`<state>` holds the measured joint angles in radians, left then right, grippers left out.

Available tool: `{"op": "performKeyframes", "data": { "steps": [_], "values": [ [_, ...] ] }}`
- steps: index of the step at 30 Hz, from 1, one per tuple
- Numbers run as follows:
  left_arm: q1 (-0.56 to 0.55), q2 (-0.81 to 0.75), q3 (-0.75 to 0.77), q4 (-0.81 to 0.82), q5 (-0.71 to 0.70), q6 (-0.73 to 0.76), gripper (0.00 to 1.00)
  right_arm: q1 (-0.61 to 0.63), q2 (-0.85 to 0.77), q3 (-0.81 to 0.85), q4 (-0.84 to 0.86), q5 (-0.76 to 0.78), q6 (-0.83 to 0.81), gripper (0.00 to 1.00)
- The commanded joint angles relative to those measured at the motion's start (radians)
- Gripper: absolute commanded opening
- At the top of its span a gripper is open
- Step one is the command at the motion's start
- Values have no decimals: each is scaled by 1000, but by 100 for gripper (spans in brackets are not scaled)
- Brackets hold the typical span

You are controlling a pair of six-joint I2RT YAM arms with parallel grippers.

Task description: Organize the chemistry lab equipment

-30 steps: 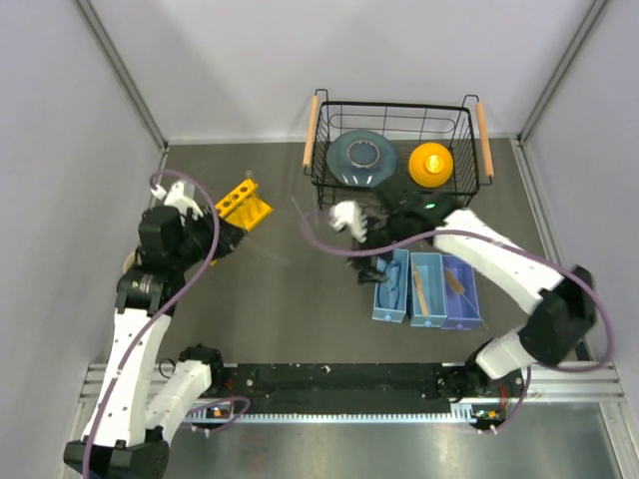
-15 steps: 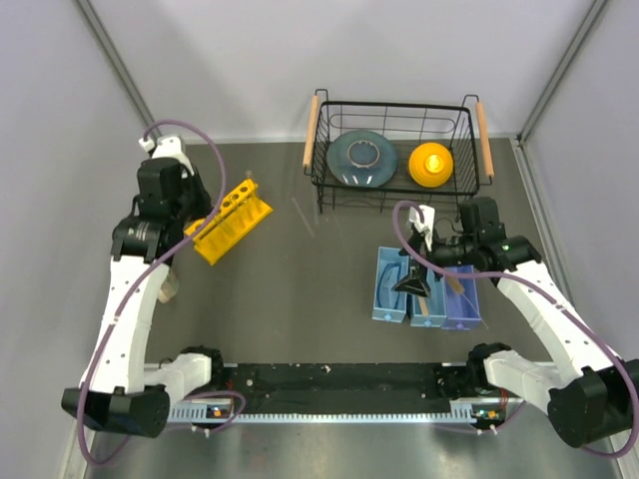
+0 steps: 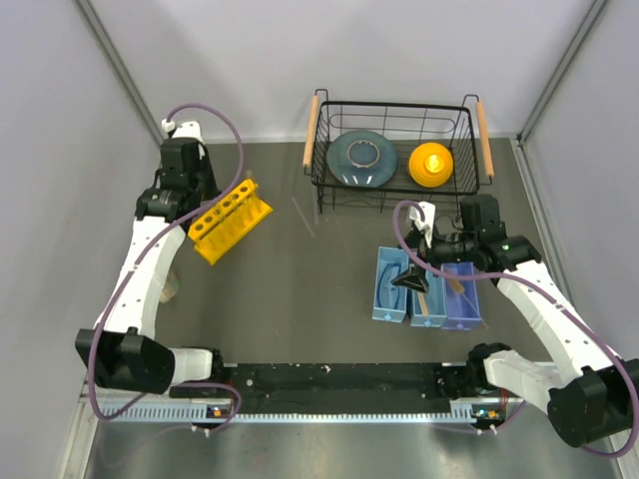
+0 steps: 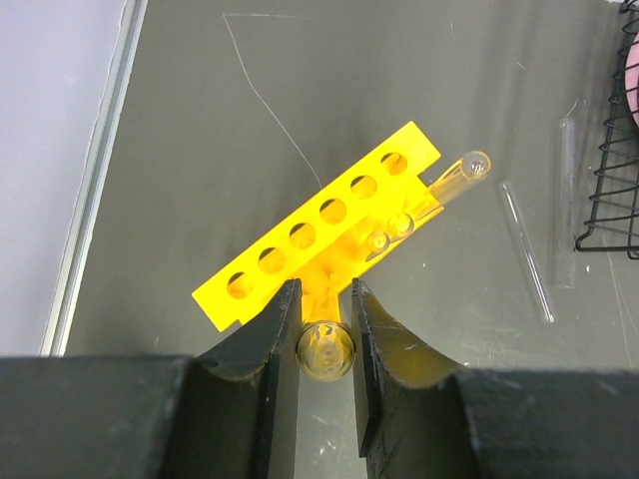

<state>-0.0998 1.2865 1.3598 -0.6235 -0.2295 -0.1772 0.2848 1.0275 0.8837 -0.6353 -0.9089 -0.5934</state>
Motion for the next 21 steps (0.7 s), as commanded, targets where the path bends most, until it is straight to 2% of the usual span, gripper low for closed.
{"op": "performKeyframes", "data": {
  "steps": [1, 21],
  "values": [
    [3, 36, 44, 116, -10, 39, 0, -9, -14, 6, 29, -12, -26, 99],
    [28, 142, -5, 169, 16, 39, 0, -9, 9, 6, 22, 13, -42, 99]
  ]
}}
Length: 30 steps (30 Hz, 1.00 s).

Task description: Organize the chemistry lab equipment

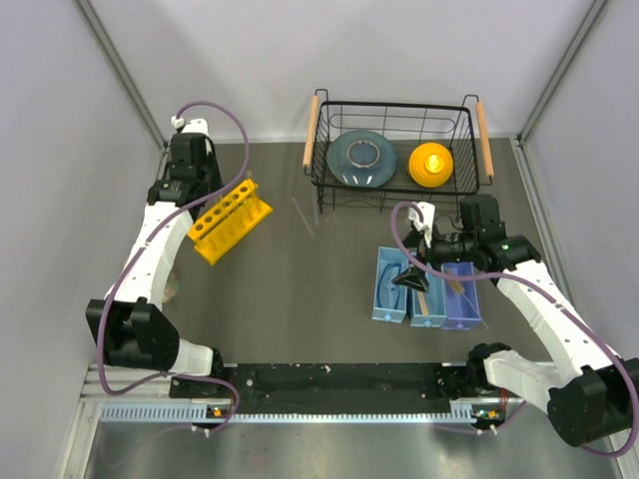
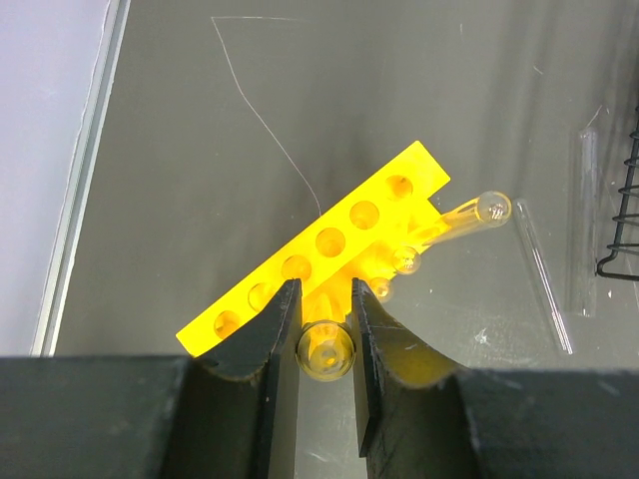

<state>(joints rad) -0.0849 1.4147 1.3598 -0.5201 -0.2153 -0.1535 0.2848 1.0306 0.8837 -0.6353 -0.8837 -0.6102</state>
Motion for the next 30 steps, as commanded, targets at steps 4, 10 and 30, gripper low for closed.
{"op": "performKeyframes", "data": {
  "steps": [4, 10, 30],
  "values": [
    [16, 23, -19, 78, 14, 11, 1, -9, 9, 5, 20, -8, -28, 99],
    [19, 33, -28, 77, 25, 9, 1, -9, 13, 5, 19, -5, -29, 99],
    [27, 6, 50, 45, 34, -3, 1, -10, 37, 8, 5, 5, -45, 99]
  ]
}}
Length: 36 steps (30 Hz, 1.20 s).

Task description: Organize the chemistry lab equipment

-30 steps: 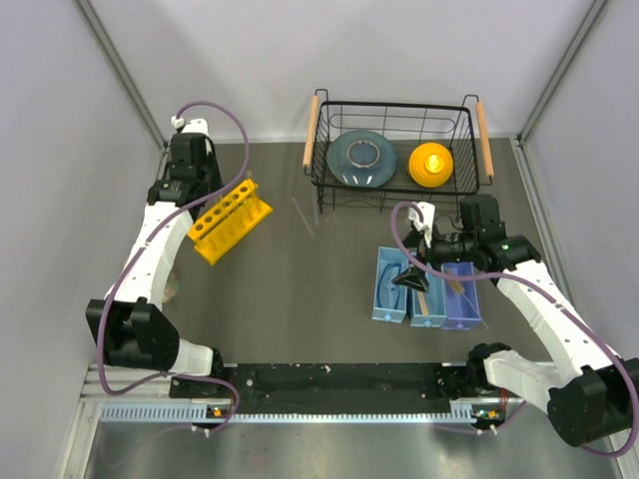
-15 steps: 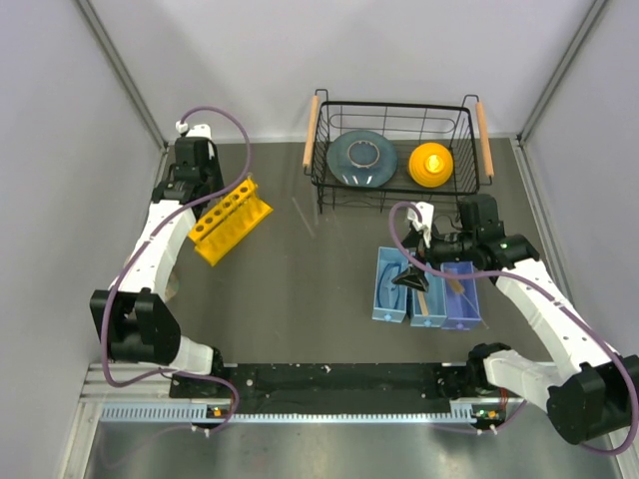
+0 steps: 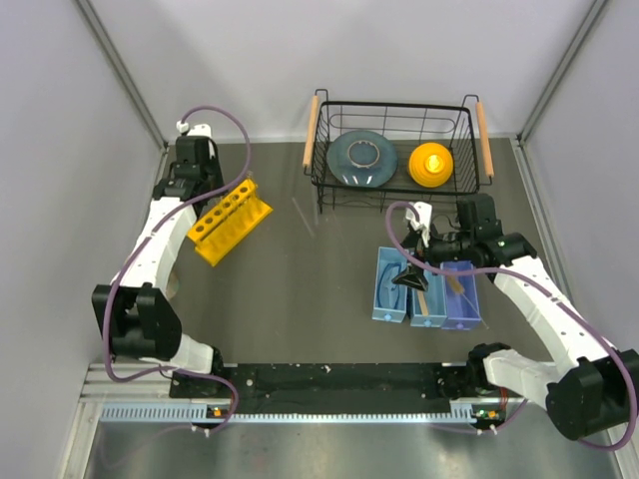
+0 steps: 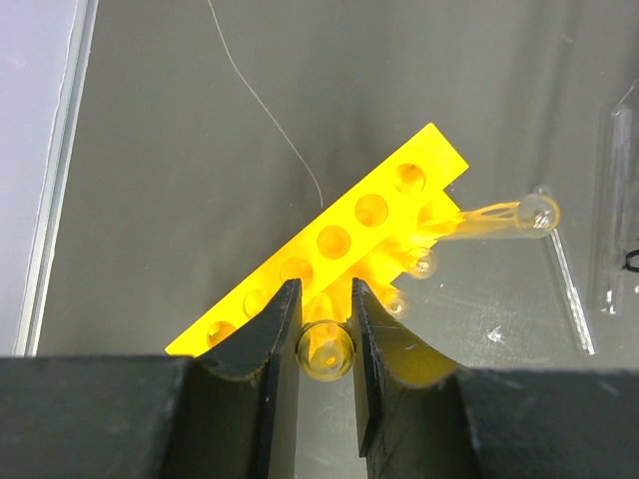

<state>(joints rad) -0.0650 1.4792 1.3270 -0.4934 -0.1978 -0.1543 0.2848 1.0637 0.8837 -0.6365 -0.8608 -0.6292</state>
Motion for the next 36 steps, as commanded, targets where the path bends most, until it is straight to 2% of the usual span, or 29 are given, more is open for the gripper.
{"op": "performKeyframes", "data": {
  "steps": [1, 20, 36],
  "values": [
    [7, -63, 89, 13, 20, -2, 1, -10, 5, 9, 6, -18, -26, 99],
    [7, -125, 35, -59, 52, -21, 1, -7, 18, 9, 0, -14, -33, 99],
    [7, -40, -21, -4, 31, -17, 1, -9, 24, 8, -5, -4, -44, 99]
  ]
}}
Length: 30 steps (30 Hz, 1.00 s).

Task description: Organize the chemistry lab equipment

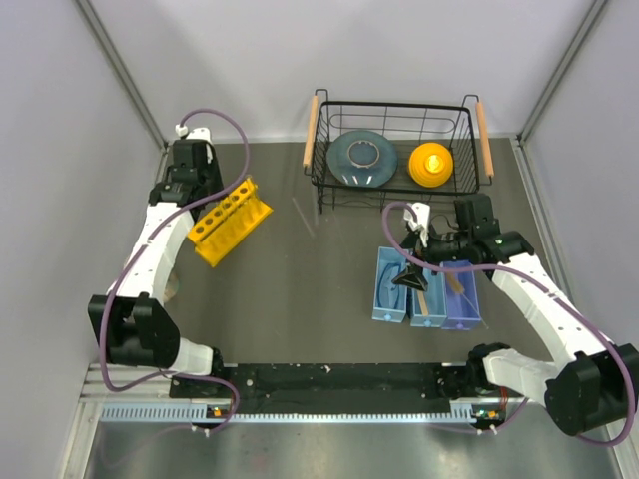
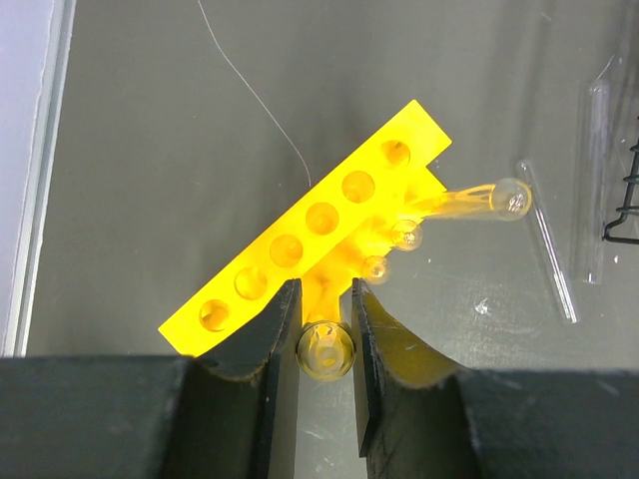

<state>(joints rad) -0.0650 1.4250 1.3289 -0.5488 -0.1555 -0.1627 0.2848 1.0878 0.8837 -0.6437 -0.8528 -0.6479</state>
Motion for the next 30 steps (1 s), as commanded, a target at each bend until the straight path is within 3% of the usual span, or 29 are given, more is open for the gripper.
{"op": "performKeyframes", "data": {
  "steps": [1, 7, 13, 17, 21, 30],
  "values": [
    [7, 14, -33, 70, -13, -8, 1, -9, 3, 8, 1, -11, -25, 99],
    [7, 28, -111, 128, -18, -11, 6, -9, 9, 9, -2, -8, -29, 99],
    [7, 23, -157, 144, -13, -29, 28, -9, 21, 9, -5, -5, -32, 99],
    [7, -17, -158, 130, -18, -43, 52, -9, 27, 9, -7, -2, -33, 99],
    [7, -89, -152, 95, -32, -63, 67, -9, 34, 9, -8, 4, -39, 99],
    [7, -375, -230, 23, -10, -80, 92, -9, 61, 18, -5, -52, -6, 99]
  ]
}}
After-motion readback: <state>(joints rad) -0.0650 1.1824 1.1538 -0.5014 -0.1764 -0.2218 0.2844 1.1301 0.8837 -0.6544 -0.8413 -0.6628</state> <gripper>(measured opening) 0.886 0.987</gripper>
